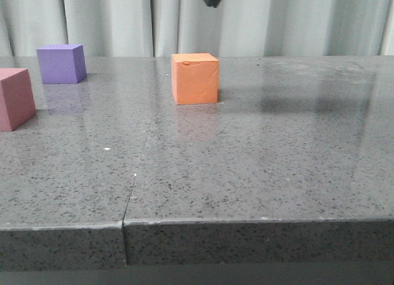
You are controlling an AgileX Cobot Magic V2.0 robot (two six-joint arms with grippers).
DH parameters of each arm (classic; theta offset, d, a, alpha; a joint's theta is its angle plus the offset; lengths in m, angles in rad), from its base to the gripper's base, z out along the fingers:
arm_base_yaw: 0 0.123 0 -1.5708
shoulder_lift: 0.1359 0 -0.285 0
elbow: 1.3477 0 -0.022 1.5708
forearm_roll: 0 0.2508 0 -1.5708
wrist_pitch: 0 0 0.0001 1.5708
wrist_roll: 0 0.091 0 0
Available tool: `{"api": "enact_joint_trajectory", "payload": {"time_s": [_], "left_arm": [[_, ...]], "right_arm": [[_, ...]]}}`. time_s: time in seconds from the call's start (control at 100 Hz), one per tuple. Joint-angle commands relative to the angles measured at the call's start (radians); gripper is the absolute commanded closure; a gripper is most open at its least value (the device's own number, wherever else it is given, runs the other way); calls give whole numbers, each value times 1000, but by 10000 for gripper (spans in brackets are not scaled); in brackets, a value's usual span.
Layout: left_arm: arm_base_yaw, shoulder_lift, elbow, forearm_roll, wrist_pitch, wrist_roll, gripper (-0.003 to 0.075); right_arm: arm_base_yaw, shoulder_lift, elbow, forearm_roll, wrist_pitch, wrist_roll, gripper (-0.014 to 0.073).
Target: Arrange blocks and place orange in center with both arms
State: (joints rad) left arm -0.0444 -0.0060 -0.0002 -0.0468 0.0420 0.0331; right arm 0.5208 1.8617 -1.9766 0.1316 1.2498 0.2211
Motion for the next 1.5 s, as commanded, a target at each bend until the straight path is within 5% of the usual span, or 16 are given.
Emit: {"api": "enact_joint_trajectory", "payload": {"time_s": [0.0, 0.75, 1.49], "left_arm": [[2, -29, 42, -6, -83, 1, 741], [2, -29, 42, -6, -83, 1, 741], [2, -29, 8, -6, -175, 1, 741]], "right_arm": [[-2, -114, 46, 10, 74, -24, 663], [-2, -765, 870, 1, -527, -24, 663], [-2, -1379, 1429, -4, -732, -24, 663]]}}
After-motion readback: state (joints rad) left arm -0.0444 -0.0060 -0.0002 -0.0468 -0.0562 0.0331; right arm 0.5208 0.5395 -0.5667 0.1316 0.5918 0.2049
